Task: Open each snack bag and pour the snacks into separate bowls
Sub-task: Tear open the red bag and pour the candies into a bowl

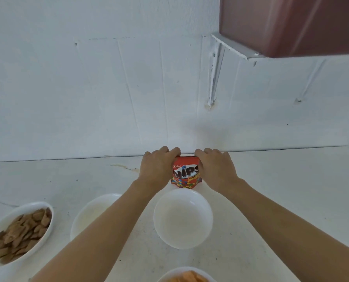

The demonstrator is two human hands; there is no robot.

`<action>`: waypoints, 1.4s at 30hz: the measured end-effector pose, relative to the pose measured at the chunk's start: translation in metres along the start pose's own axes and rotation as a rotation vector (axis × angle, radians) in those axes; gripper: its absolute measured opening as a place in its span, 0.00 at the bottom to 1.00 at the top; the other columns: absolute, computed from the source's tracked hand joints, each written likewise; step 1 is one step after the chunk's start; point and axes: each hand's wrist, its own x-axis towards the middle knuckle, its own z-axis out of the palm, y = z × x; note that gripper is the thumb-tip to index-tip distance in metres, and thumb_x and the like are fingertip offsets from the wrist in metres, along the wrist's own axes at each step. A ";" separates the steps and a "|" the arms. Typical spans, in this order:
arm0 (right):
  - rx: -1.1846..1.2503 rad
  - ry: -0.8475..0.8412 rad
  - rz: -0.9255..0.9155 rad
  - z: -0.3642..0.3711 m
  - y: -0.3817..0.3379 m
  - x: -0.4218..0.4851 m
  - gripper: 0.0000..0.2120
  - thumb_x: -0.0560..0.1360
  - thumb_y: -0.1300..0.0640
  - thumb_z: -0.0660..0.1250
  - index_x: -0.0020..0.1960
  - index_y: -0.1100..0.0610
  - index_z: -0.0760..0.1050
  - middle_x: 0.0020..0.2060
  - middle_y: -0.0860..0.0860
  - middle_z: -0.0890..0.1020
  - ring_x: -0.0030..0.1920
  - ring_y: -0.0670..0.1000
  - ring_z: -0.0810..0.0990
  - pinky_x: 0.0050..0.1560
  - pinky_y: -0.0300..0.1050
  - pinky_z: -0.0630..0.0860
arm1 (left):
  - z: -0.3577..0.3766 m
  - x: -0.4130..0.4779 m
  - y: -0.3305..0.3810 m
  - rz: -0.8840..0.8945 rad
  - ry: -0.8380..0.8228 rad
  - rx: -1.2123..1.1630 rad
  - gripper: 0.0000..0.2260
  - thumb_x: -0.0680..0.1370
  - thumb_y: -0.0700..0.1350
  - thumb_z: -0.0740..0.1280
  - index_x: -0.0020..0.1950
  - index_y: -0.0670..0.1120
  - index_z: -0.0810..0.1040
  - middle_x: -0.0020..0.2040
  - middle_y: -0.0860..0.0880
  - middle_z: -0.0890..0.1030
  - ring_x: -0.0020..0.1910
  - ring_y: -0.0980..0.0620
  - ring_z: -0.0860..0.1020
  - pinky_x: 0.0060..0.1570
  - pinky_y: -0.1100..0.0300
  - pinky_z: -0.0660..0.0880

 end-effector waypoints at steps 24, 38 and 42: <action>0.145 0.429 -0.405 -0.149 -0.192 0.018 0.10 0.81 0.58 0.59 0.57 0.57 0.77 0.46 0.53 0.80 0.42 0.54 0.75 0.43 0.47 0.63 | -0.216 -0.123 -0.108 -0.098 0.568 0.169 0.11 0.82 0.46 0.60 0.53 0.47 0.82 0.39 0.47 0.79 0.31 0.47 0.71 0.42 0.54 0.64; 0.335 0.284 -0.604 -0.105 -0.467 -0.005 0.10 0.80 0.59 0.57 0.50 0.56 0.77 0.41 0.51 0.78 0.41 0.56 0.77 0.41 0.48 0.63 | -0.269 -0.320 -0.301 -0.435 0.327 0.303 0.10 0.84 0.49 0.60 0.58 0.52 0.80 0.47 0.51 0.82 0.42 0.46 0.80 0.47 0.53 0.69; 0.334 0.250 -0.628 -0.087 -0.527 -0.013 0.10 0.80 0.58 0.57 0.51 0.55 0.77 0.41 0.50 0.78 0.42 0.54 0.76 0.42 0.48 0.63 | -0.273 -0.359 -0.349 -0.485 0.267 0.292 0.10 0.85 0.50 0.59 0.59 0.53 0.80 0.48 0.52 0.82 0.44 0.48 0.79 0.50 0.52 0.72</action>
